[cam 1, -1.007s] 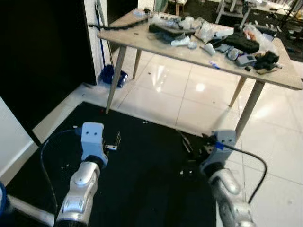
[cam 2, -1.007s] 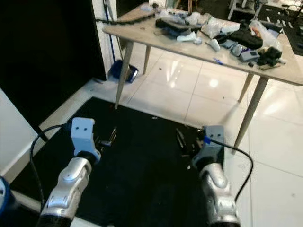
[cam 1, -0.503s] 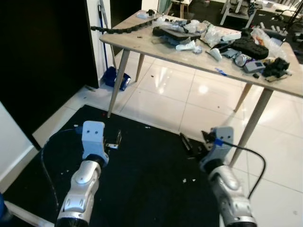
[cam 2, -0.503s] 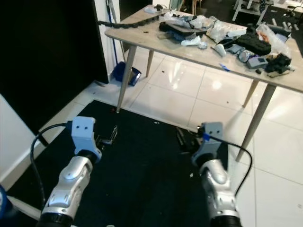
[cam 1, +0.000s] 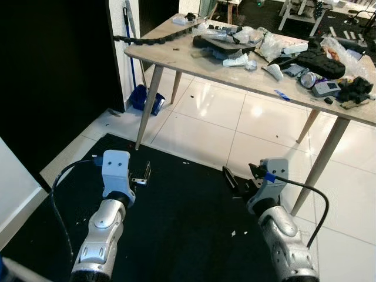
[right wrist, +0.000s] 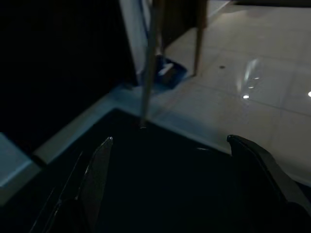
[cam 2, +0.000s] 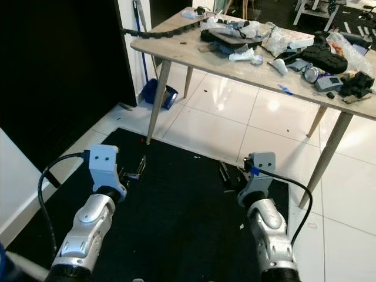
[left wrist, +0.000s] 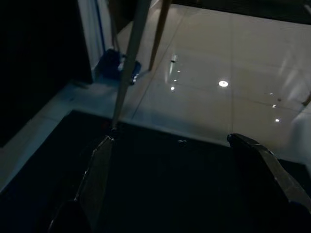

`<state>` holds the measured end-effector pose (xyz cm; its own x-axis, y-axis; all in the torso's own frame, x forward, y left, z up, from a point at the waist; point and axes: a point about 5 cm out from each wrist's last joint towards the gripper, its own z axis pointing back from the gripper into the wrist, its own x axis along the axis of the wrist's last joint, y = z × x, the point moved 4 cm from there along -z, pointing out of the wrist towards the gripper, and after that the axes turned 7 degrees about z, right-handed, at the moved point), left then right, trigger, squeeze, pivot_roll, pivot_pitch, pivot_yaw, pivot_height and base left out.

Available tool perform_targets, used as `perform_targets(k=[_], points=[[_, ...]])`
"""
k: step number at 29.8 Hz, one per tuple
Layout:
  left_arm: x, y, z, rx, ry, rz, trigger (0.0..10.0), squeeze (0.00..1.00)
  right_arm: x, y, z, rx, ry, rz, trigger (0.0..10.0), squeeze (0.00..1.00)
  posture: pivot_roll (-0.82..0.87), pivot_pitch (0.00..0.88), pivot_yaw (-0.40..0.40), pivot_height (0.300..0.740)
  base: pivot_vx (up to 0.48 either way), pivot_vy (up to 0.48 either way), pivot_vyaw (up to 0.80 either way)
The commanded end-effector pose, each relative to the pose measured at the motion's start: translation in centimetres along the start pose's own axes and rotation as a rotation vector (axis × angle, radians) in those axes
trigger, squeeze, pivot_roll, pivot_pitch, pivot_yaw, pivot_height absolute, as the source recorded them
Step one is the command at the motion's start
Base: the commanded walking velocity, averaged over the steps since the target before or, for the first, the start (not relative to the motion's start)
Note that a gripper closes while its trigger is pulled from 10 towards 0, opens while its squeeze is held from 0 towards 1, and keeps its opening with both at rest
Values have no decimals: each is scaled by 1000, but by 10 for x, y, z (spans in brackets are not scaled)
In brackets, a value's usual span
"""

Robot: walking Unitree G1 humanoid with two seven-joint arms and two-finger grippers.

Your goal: Picking trash to rubbish bin

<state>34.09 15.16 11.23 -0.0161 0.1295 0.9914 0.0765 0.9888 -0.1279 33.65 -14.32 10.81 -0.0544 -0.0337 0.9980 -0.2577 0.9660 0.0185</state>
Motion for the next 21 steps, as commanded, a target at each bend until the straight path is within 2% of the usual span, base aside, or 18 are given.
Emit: perform_targets(k=[1, 21], points=[[-6, -1, 1, -6, 27, -3, 10000, 0, -4, -7, 4, -21, 19, 15, 10000, 0, 7, 144, -48, 740, 307, 0, 0], [-5, -3, -1, -6, 25, 0, 10000, 0, -2, -10, 2, -26, 15, 4, 10000, 0, 3, 145, -50, 740, 310, 0, 0]])
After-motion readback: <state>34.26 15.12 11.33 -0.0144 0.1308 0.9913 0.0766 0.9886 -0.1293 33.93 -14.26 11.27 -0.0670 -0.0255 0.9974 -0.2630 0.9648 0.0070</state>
